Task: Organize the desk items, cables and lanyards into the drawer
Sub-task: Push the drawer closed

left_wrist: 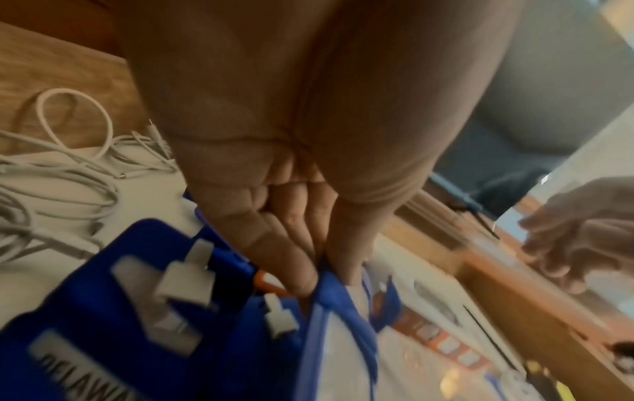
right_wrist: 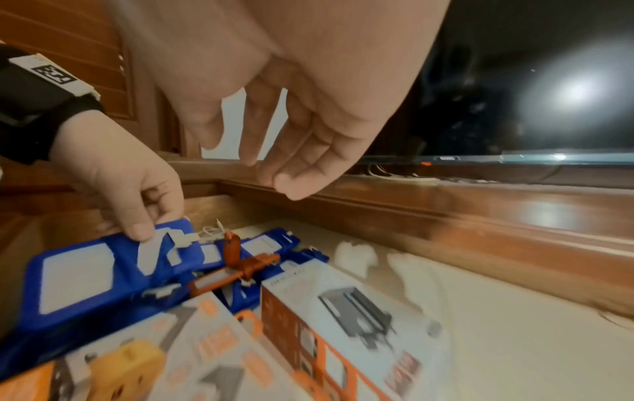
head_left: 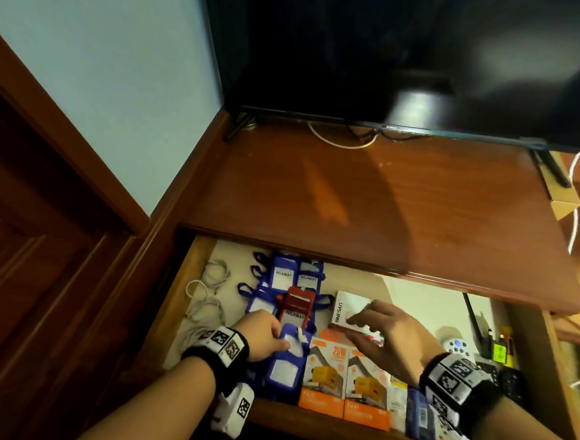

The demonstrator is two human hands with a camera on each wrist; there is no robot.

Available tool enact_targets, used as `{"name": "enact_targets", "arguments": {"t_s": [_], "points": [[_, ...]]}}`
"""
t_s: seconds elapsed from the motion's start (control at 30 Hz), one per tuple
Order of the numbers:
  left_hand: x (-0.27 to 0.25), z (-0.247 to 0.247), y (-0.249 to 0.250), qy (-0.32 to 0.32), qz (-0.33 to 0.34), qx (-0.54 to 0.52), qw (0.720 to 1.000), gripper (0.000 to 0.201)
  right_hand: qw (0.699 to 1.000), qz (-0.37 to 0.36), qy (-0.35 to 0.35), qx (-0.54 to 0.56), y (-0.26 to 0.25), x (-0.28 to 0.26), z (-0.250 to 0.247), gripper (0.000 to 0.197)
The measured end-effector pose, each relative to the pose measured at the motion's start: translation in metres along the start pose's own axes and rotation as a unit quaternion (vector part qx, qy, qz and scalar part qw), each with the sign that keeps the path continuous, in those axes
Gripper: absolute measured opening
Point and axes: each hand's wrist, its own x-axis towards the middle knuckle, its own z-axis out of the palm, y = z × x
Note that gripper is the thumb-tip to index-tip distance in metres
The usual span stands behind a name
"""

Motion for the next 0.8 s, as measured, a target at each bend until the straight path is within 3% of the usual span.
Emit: {"name": "enact_targets", "arguments": {"t_s": [0.07, 0.13, 0.27, 0.4, 0.5, 0.6, 0.67, 0.73, 0.8], "points": [[0.006, 0.011, 0.001, -0.010, -0.026, 0.025, 0.999, 0.027, 0.998, 0.033, -0.044, -0.009, 0.015, -0.013, 0.004, 0.038], [0.010, 0.018, 0.003, -0.015, -0.034, 0.059, 0.998, 0.027, 0.993, 0.054, -0.103, -0.013, 0.027, -0.027, 0.006, 0.048], [0.020, 0.033, 0.008, -0.016, -0.053, 0.142, 0.988, 0.026, 0.971, 0.101, -0.217, -0.020, 0.042, -0.055, 0.013, 0.044], [0.024, 0.041, 0.017, -0.024, -0.064, 0.196, 0.978, 0.022, 0.944, 0.142, -0.298, -0.001, 0.058, -0.080, 0.025, 0.079], [0.017, 0.038, 0.023, 0.004, -0.063, 0.186, 0.980, 0.025, 0.930, 0.168, -0.327, 0.003, 0.062, -0.102, 0.031, 0.087], [-0.004, 0.025, 0.023, 0.027, -0.035, 0.123, 0.991, 0.037, 0.914, 0.172, -0.367, -0.031, 0.059, -0.118, 0.033, 0.088], [-0.027, 0.016, 0.011, 0.000, 0.001, 0.106, 0.994, 0.063, 0.912, 0.172, -0.367, -0.061, 0.062, -0.131, 0.035, 0.085], [-0.047, 0.013, -0.009, -0.056, 0.021, 0.152, 0.986, 0.086, 0.918, 0.177, -0.347, -0.082, 0.067, -0.145, 0.036, 0.078], [-0.059, 0.019, -0.031, -0.099, 0.017, 0.225, 0.969, 0.092, 0.918, 0.190, -0.339, -0.084, 0.071, -0.155, 0.037, 0.074]]}}
